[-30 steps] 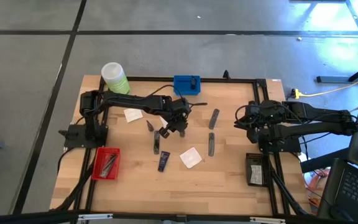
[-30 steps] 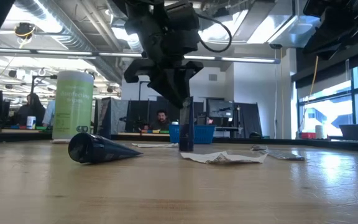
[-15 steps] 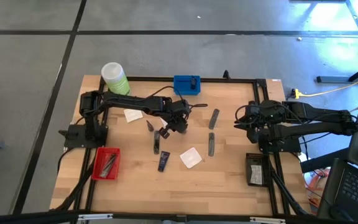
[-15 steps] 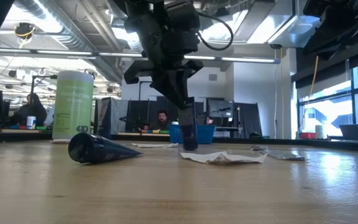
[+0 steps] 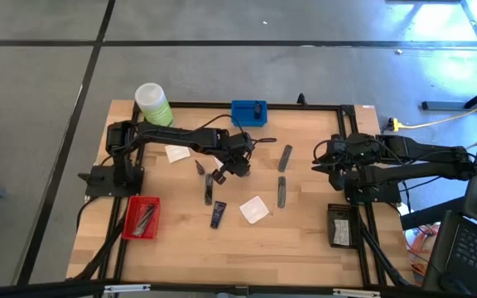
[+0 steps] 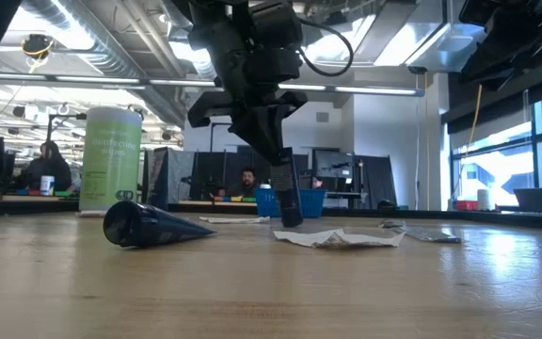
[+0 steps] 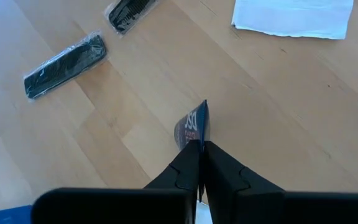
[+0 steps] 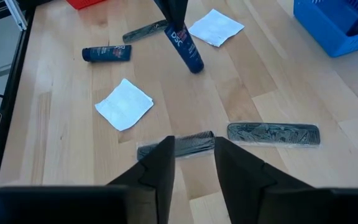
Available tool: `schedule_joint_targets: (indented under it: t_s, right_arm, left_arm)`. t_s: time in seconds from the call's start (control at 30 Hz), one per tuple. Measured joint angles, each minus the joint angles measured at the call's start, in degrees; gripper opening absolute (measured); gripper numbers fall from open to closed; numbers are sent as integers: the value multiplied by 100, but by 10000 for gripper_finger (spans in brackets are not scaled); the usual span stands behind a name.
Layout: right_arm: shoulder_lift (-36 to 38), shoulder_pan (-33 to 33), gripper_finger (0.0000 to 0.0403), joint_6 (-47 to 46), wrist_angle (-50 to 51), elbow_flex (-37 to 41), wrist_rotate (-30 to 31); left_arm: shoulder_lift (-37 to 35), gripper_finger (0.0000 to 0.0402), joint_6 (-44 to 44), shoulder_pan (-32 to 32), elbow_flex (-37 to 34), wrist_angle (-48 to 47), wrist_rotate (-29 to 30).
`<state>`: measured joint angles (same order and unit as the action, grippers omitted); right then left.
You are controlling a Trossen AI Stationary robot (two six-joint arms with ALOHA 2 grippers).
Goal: Pick & Place Travel size toiletries
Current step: Put the dark blue shaving cream bottle into the blue basket
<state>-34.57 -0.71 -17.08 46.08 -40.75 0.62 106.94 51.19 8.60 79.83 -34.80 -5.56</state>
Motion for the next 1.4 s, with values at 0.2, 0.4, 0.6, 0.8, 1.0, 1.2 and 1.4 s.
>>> schedule_joint_targets:
  t_s: [0.2, 0.4, 0.6, 0.8, 1.0, 1.2, 1.4]
  right_arm:
    - [0, 0, 122, 0, 0, 0, 0]
    - [0, 0, 114, 0, -1, 0, 0]
    - [0, 0, 101, 0, -1, 0, 0]
    - [-1, 0, 89, -1, -1, 0, 0]
    - [-2, 0, 78, 0, -1, 0, 0]
    - [0, 0, 69, 0, 0, 0, 0]
    - [0, 0, 60, 0, -1, 0, 0]
  left_arm:
    - [-2, 8, -253, 21, 23, 58, -1]
    - [-4, 4, -645, 182, 508, 71, 11]
    - [-4, 3, -1451, 484, 1364, 74, 153]
    - [-7, 3, -2004, 853, 2306, 85, 170]
    - [-7, 2, -2740, 1223, 3233, 124, 654]
    - [-7, 2, -3668, 1635, 3911, 227, 1298]
    - [-7, 2, -4662, 2139, 4323, 429, 1364]
